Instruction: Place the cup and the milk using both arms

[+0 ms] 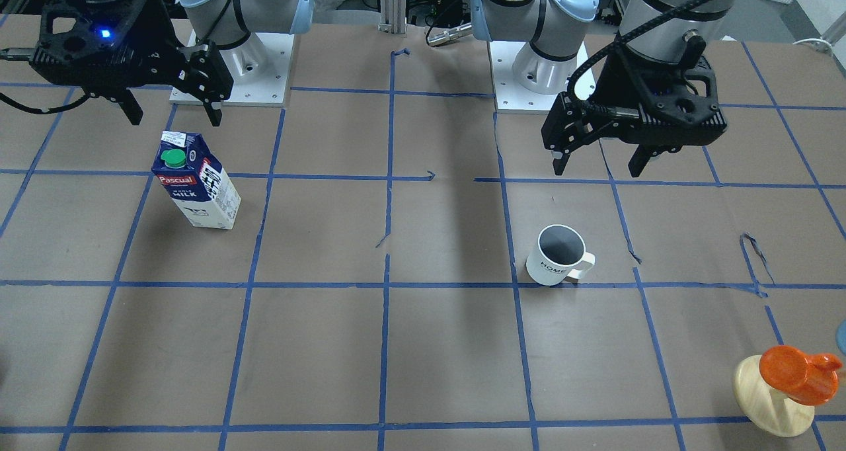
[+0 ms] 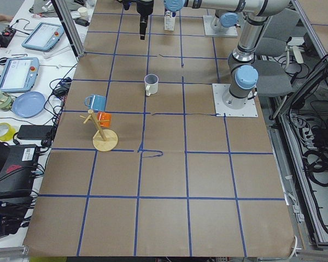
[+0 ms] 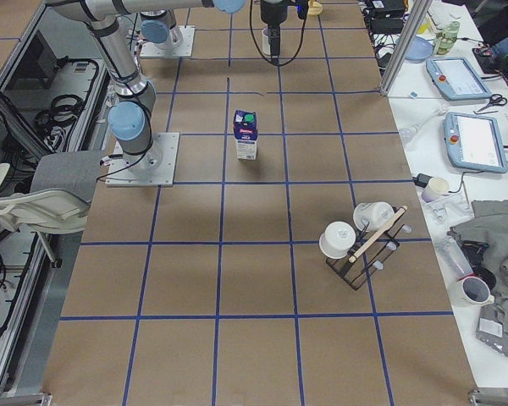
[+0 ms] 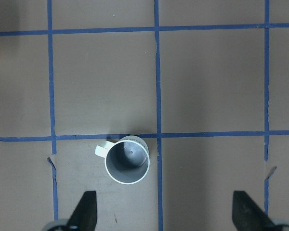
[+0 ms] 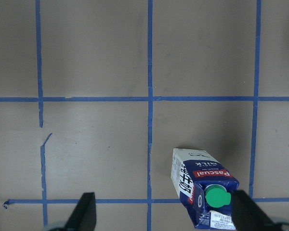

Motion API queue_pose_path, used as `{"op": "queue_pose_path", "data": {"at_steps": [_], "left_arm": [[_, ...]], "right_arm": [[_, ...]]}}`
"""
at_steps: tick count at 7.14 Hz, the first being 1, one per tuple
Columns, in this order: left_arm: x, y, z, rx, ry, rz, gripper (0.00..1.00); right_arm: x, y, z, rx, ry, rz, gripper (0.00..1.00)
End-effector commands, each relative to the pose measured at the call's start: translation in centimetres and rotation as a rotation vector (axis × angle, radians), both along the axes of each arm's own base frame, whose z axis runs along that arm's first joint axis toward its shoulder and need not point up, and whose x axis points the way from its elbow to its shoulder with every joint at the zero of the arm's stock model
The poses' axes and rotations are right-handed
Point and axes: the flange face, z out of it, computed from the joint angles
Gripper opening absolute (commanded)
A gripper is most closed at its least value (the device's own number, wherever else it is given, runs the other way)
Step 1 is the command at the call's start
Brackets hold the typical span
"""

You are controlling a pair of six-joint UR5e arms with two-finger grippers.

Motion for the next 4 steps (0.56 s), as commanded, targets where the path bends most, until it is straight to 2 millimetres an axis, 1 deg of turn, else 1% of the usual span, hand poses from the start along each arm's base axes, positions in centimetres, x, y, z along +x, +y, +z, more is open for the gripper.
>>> {"op": "queue_pose_path", "data": {"at_steps": [1,4], "left_arm": [[0.03,0.03,0.00,0.000,-0.003,-0.001,1.00],[0.01,0.12,-0.15,0.003,-0.001,0.000,1.00]], "right_arm": [[0.00,0.00,0.00,0.000,0.000,0.000,1.00],[0.00,0.00,0.00,0.000,0.000,0.000,1.00]]}}
